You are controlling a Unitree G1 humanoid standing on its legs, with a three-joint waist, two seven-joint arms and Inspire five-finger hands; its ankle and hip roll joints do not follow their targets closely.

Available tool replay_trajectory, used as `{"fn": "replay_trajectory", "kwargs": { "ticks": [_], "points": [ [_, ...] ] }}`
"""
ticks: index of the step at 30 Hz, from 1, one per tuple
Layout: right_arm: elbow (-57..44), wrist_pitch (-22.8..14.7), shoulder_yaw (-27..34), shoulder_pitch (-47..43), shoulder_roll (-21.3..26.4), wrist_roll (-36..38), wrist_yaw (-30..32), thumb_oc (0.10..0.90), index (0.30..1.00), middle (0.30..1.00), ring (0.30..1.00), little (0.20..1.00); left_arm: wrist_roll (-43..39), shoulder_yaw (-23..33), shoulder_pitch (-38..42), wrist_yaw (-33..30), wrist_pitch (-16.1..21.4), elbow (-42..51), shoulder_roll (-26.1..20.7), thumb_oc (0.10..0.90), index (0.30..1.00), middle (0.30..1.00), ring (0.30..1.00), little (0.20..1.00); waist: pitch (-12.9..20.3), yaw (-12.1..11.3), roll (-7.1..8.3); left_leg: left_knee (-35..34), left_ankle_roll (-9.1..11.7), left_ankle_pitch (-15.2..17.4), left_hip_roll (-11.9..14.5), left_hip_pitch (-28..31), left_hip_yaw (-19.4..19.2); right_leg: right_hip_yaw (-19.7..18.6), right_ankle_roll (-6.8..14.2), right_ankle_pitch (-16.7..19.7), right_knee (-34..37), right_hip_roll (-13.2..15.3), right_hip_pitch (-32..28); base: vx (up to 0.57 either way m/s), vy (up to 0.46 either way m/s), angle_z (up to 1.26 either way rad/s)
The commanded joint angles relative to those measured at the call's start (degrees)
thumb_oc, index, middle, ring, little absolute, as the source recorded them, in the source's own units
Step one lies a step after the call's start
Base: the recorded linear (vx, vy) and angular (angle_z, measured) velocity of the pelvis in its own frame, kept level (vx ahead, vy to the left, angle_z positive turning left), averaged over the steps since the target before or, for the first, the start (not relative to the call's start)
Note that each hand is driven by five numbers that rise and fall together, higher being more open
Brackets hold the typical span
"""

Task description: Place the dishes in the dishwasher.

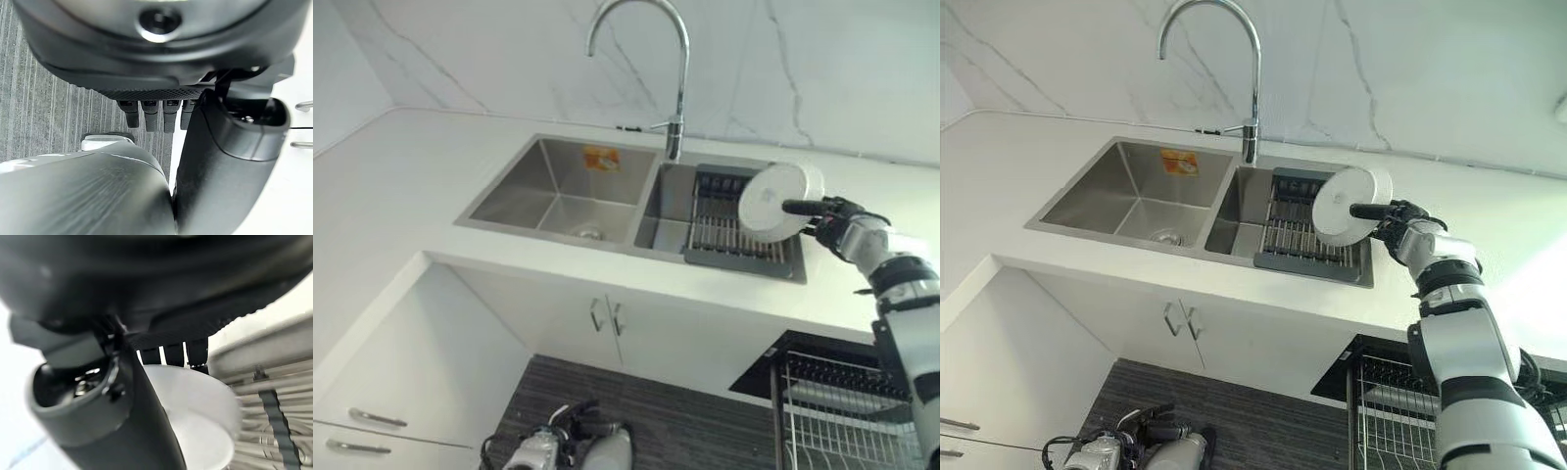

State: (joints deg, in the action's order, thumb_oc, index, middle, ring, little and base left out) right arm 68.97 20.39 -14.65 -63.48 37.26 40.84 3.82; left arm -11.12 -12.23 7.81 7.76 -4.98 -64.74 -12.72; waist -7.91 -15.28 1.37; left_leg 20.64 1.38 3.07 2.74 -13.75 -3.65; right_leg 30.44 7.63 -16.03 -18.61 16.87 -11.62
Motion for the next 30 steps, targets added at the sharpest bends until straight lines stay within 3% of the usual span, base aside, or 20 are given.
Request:
{"fn": "replay_trajectory", "kwargs": {
  "ticks": [1, 7, 14, 16, 18, 24, 26, 27, 30],
  "points": [
    [-4.31, -7.23, -0.45, -6.62, 5.89, -0.48, 5.97, 0.4, 0.3, 0.3, 0.3, 0.3, 2.72, -5.03, -9.12, -1.69, -5.51, -7.07, -7.67, 0.8, 0.9, 0.9, 0.9, 0.9, 1.76, -1.09, 0.73, -3.45, 4.73, 5.62, 5.65, 7.87, -1.02, -1.75, 3.22, 6.42, 1.42, 2.1, 4.27, -0.03, 0.029, 0.0],
    [-8.15, -11.82, 0.14, -5.56, 5.14, -2.36, 10.09, 0.4, 0.3, 0.3, 0.3, 0.3, 3.27, -5.24, -9.16, -1.43, -5.69, -6.73, -7.55, 0.8, 0.9, 0.9, 0.9, 0.9, 1.73, -0.62, 0.75, -3.45, 4.81, 5.88, 5.7, 8.05, -1.43, -2.03, 3.5, 7.15, 1.42, 2.7, 4.96, -0.05, 0.006, -0.01],
    [-19.88, -18.31, 0.03, -2.22, 3.65, -2.82, 9.29, 0.4, 0.3, 0.3, 0.3, 0.3, 3.24, -5.51, -9.21, -1.14, -5.77, -5.91, -7.63, 0.8, 0.9, 0.9, 0.9, 0.9, 1.5, 2.62, 0.91, -3.45, 4.82, 6.82, 6.75, 9.83, -3.59, -4.04, 3.32, 7.47, 1.42, 2.19, 6.4, -0.03, -0.025, -0.19],
    [-29.8, -20.59, 0.8, -0.36, 3.7, -4.15, 8.9, 0.4, 0.3, 0.3, 0.3, 0.3, 3.35, -5.16, -9.77, -1.5, -5.57, -5.98, -7.45, 0.8, 0.9, 0.9, 0.9, 0.9, 1.43, 4.69, 1.06, -3.45, 5.01, 6.84, 7.87, 10.7, -5.12, -5.15, 2.94, 7.36, 1.42, 1.55, 7.15, 0.0, -0.067, -0.46],
    [-33.31, -21.05, 1.4, 0.69, 3.63, -3.83, 9.25, 0.4, 0.3, 0.3, 0.3, 0.3, 3.67, -4.82, -10.03, -1.41, -5.26, -6.08, -7.43, 0.8, 0.9, 0.9, 0.9, 0.9, 1.43, 5.36, 1.11, -3.45, 5.09, 6.86, 8.2, 10.92, -5.64, -5.59, 2.81, 7.33, 1.42, 1.36, 7.5, 0.0, -0.052, -0.45],
    [-56.45, -23.19, 7.26, 11.62, 3.69, -9.73, 13.97, 0.4, 0.3, 0.3, 0.3, 0.3, 3.85, -1.98, -12.56, -2.01, -2.23, -6.53, -6.09, 0.8, 0.9, 0.9, 0.9, 0.9, 1.65, 10.31, 0.74, -3.45, 5.28, 6.65, 9.75, 11.28, -8.16, -8.87, 1.92, 7.18, 1.42, -0.07, 10.54, -0.01, -0.036, -0.45],
    [-64.77, -24.52, 10.19, 18.41, 3.18, -17.65, 17.16, 0.4, 0.3, 0.3, 0.3, 0.3, 5.1, -0.49, -13.64, -1.98, -1.12, -6.86, -5.31, 0.8, 0.9, 0.9, 0.9, 0.9, 1.48, 12.12, 0.55, -3.45, 5.38, 6.68, 10.32, 11.44, -9.07, -10.09, 1.71, 7.15, 1.42, -0.49, 11.44, -0.01, -0.034, -0.34],
    [-70.91, -25.57, 11.81, 24.23, 3.87, -26.56, 18.98, 0.4, 0.3, 0.3, 0.3, 0.3, 5.29, 0.05, -14.33, -2.51, -0.34, -6.97, -4.4, 0.8, 0.9, 0.9, 0.9, 0.9, 1.13, 13.53, 0.37, -3.45, 5.36, 6.77, 10.57, 11.65, -9.73, -11.09, 1.62, 7.16, 1.42, -0.87, 12.0, -0.02, -0.029, -0.36],
    [-78.95, -25.96, 14.96, 35.15, 3.55, -33.99, 19.86, 0.4, 0.3, 0.3, 0.3, 0.3, 5.8, 1.6, -15.34, -3.02, 1.11, -7.16, -2.91, 0.8, 0.9, 0.9, 0.9, 0.9, 0.74, 16.08, -0.05, -3.45, 5.31, 7.09, 11.25, 12.1, -11.06, -12.95, 1.44, 7.0, 1.42, -1.59, 12.8, 0.0, -0.027, -0.34]
  ]
}}
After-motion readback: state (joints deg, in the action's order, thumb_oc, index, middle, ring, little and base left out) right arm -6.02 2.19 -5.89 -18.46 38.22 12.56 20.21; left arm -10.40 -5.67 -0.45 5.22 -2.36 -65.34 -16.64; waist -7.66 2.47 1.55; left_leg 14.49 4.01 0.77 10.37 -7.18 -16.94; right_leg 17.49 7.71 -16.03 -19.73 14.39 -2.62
